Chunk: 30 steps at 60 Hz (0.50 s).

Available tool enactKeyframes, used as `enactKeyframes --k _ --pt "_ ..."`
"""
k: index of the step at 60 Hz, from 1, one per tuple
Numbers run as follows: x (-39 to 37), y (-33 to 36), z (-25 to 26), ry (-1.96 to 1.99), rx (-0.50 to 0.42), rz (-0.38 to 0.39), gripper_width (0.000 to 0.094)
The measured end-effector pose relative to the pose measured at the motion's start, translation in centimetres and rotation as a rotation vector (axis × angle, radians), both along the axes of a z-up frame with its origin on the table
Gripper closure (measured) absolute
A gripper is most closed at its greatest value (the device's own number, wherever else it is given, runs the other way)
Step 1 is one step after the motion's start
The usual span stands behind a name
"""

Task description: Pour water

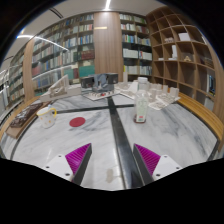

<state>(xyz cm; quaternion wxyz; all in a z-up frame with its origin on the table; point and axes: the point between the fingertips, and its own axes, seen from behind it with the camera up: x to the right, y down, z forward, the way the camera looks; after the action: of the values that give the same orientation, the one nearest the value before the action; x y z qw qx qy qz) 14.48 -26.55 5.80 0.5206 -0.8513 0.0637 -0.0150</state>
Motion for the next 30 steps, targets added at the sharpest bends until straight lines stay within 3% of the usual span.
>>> enactKeyframes --k 14,30 --pt "11.0 3.1 0.3 -0.138 0.024 -0.147 0.0076" --pt "16.0 14.6 2.3 -0.177 0.138 -0.161 0.0079"
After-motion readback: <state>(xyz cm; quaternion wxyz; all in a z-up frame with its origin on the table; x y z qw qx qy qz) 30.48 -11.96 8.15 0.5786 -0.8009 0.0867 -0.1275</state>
